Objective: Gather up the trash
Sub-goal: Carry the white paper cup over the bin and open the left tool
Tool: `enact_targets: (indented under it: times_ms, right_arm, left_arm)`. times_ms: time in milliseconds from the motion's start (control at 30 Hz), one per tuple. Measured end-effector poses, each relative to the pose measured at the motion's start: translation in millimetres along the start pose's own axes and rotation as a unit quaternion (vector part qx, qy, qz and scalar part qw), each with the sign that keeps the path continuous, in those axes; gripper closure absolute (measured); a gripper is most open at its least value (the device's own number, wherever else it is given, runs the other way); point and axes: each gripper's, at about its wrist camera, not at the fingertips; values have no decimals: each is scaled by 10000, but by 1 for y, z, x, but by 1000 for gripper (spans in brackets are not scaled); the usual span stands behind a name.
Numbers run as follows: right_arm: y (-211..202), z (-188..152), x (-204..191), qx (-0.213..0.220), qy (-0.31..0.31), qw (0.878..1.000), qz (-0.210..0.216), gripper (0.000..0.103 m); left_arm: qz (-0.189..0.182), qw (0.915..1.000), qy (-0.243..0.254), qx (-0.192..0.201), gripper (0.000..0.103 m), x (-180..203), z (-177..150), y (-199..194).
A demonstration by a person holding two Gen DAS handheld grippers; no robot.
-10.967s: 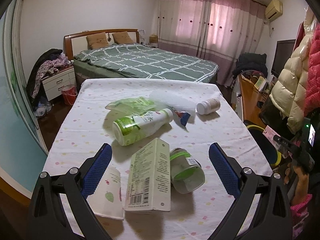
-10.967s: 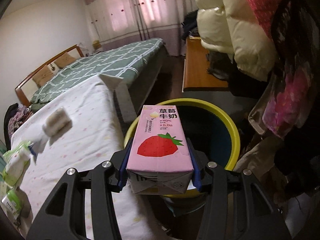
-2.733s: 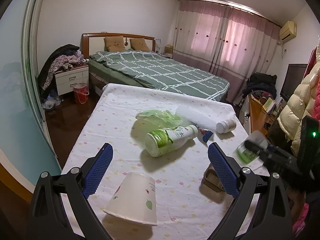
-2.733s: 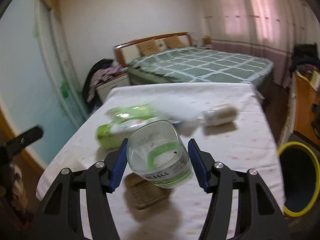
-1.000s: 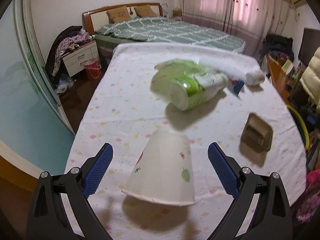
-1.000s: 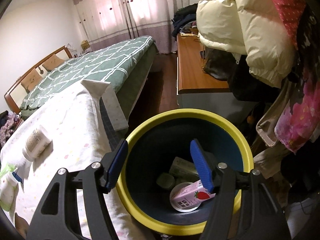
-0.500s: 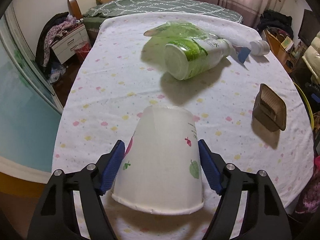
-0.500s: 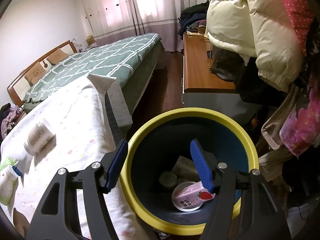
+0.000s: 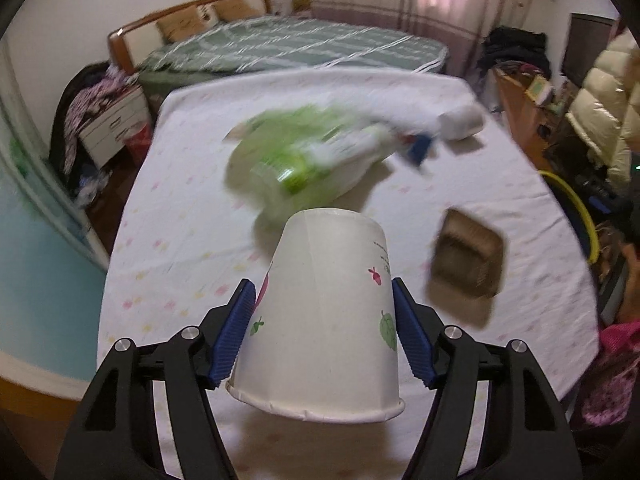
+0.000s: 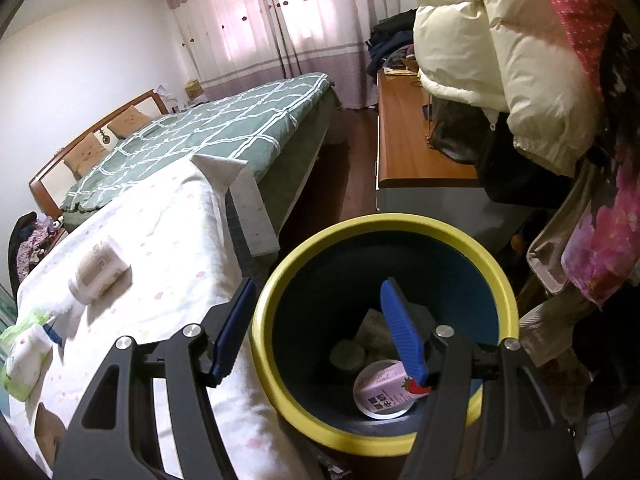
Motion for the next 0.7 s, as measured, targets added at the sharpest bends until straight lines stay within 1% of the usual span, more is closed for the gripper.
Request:
enact_targets:
  times_ms: [167,367,500,700]
  right_arm:
    - [-10,-1,15,15,37,10000,26,41]
    - [-23,-1,39,93,102,9999,-64,41]
    - [-29,-4,55,129,90,9997,-200,41]
    - [-30,-11,80,71,170,9993,-320,41]
  left_arm:
    - [-425,9977,467,235,35,47,28,-2]
    - [-1084,9889,934,411,35,117,63,10]
    - [-1411,9810,1273,387,35,170,83,29]
    - [-1798,9697,1644,183,35,241,105,60]
Point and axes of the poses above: each gripper's, at about its wrist camera, not at the fingertips, and y roughly the way its jaws point, x to its right, z to its top, and after that the axes turned 7 degrees about -z, right-handed
